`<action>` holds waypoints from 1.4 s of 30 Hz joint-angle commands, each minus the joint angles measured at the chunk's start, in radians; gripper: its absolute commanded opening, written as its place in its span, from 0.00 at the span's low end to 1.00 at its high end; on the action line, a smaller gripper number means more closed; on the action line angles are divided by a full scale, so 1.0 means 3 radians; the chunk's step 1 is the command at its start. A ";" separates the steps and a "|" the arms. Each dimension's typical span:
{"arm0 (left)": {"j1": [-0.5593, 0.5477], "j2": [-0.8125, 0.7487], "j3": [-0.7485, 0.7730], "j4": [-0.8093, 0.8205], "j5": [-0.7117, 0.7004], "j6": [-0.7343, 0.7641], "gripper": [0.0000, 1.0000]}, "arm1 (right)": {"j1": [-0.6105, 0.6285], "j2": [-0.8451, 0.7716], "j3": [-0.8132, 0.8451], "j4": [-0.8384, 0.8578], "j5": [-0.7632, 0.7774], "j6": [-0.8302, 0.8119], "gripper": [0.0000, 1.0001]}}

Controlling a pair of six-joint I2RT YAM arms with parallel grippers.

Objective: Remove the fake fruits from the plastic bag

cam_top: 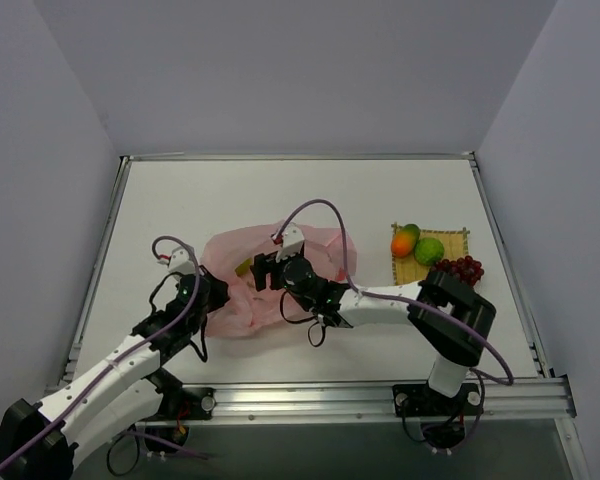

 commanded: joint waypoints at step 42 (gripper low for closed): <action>-0.0172 -0.0009 0.0097 -0.0519 -0.0260 -0.0118 0.30 | -0.0394 0.1986 0.1529 0.1172 -0.2007 0.0861 0.58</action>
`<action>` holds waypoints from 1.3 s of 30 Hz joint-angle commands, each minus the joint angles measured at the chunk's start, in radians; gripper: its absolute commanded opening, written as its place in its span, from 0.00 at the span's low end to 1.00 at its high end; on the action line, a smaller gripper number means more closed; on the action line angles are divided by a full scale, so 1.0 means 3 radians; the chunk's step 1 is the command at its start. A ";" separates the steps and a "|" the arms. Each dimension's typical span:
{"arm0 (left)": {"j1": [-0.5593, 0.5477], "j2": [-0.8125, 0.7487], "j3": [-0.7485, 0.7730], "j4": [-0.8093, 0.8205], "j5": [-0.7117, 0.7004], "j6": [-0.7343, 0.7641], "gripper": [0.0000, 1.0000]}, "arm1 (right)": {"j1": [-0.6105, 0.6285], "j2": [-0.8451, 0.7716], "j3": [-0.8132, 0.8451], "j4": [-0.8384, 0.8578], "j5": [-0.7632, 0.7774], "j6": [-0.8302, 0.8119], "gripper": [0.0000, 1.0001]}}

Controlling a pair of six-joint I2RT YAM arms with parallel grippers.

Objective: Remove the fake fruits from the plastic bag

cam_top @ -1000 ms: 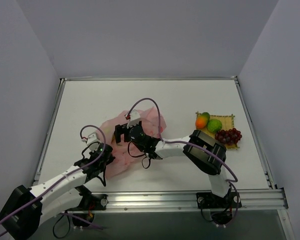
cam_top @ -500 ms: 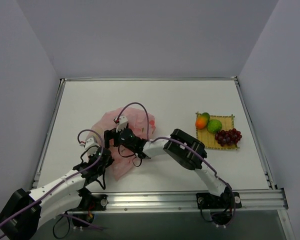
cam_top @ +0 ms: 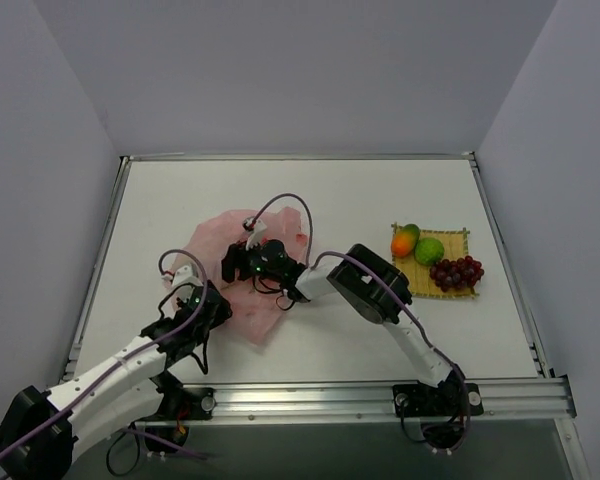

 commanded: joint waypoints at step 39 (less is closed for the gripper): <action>0.1358 0.0465 0.0785 0.0227 0.0149 0.1004 0.57 | -0.0144 -0.0886 -0.0745 0.0115 -0.0377 -0.0373 0.81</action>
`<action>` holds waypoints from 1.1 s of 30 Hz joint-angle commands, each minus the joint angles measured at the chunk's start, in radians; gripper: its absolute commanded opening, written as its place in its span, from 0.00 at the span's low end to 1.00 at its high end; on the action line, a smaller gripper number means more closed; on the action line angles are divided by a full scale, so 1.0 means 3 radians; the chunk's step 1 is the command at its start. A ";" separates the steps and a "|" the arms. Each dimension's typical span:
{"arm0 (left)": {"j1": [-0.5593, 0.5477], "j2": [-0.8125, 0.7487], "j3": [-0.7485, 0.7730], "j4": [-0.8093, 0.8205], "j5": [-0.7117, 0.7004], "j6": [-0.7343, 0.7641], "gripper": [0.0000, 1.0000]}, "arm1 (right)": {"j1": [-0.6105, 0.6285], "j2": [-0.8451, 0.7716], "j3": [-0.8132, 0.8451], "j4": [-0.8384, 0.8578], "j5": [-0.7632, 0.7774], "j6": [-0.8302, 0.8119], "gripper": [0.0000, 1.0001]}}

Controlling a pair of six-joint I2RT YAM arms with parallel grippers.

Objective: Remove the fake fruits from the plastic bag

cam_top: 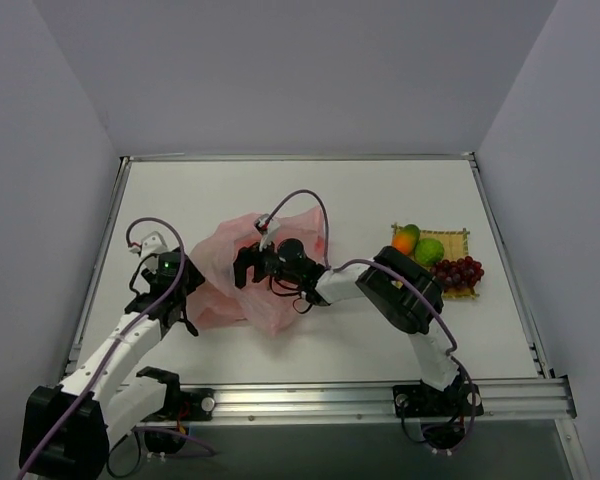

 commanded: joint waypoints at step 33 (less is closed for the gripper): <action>0.0336 0.1393 -0.0106 0.1621 0.1094 0.0110 0.02 | 0.0176 0.1017 0.1922 -0.1589 -0.0075 -0.1048 0.81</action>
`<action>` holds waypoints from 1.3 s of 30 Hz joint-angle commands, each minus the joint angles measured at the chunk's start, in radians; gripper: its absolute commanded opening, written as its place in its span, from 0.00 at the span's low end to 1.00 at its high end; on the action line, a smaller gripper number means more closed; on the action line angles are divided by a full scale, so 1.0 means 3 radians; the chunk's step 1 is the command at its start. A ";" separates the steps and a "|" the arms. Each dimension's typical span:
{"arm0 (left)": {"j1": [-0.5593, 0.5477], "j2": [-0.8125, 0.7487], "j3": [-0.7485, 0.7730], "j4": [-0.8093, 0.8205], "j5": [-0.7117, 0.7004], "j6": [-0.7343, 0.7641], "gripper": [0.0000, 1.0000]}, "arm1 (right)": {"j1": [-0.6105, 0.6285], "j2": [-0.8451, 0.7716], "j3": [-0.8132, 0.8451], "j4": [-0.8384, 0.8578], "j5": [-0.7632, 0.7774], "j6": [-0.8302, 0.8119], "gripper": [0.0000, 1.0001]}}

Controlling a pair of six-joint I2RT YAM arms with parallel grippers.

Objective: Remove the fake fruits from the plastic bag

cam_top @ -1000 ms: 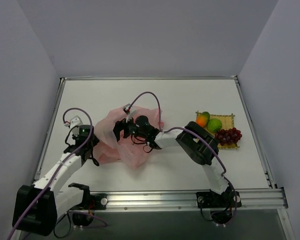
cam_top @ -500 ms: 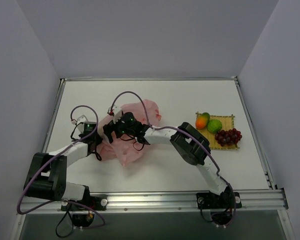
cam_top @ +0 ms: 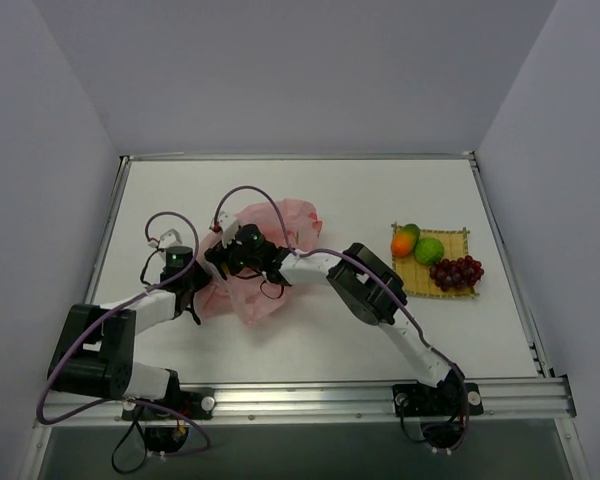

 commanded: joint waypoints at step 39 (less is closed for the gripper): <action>0.0677 0.0215 0.1870 -0.1522 -0.0488 0.0029 0.16 | -0.0150 -0.4501 -0.3480 -0.0024 0.3042 0.1088 0.37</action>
